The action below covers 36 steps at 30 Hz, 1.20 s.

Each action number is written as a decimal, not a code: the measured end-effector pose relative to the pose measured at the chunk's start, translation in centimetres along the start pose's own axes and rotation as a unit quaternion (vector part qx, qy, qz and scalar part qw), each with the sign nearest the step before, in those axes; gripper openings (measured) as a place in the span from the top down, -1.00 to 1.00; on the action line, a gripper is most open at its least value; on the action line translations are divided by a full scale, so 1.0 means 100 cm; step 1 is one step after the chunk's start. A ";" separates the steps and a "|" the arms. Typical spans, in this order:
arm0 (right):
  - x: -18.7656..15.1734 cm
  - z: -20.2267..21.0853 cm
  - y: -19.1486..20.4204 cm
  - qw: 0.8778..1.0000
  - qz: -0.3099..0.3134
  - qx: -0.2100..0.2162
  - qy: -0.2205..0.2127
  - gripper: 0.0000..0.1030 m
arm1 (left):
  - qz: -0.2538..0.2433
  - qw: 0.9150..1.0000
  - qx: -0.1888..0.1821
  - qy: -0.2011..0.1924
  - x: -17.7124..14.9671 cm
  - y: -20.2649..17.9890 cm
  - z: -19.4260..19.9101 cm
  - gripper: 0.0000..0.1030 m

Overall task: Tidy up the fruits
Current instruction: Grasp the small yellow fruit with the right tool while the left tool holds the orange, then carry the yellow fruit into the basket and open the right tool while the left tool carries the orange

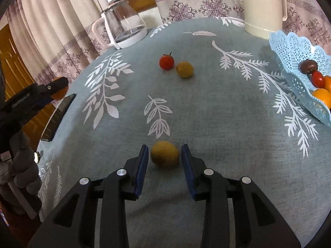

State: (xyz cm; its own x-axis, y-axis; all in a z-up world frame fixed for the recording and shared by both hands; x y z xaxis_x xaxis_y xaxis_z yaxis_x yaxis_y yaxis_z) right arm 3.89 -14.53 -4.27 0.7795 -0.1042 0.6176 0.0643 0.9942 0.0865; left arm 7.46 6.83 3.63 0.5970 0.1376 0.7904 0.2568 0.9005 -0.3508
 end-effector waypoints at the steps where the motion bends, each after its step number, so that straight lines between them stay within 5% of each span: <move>1: 0.001 0.000 0.000 1.000 0.001 -0.001 -0.001 0.34 | 0.000 1.000 0.000 0.000 0.000 0.000 0.000 0.19; 13: 0.009 0.022 -0.015 0.999 -0.008 -0.022 -0.042 0.45 | -0.009 1.000 -0.004 0.005 -0.002 -0.009 -0.003 0.19; 24: 0.045 0.074 -0.119 0.980 -0.111 -0.103 -0.126 0.45 | -0.026 1.000 -0.012 0.010 -0.003 -0.031 -0.010 0.19; 36: 0.049 0.063 -0.189 0.966 -0.167 -0.154 -0.127 0.43 | -0.049 0.998 -0.019 0.020 -0.001 -0.058 -0.021 0.19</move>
State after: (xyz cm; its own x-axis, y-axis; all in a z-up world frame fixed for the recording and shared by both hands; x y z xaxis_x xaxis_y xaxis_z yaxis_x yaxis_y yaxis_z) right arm 2.54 -33.98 2.02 0.5078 -0.3846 0.7709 0.4979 0.8612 0.1017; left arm 7.50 0.74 4.51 0.5972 0.0327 0.8015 0.3430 0.8928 -0.2920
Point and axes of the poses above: each gripper's, at about its wrist camera, not at the fingertips, and z roughly against the way its jaws point, y to its left, x to its top, the point moved 6 cm from there along -z, roughly the way its jaws point, and after that the axes turned 15 degrees about -x, right-handed, at the moved point
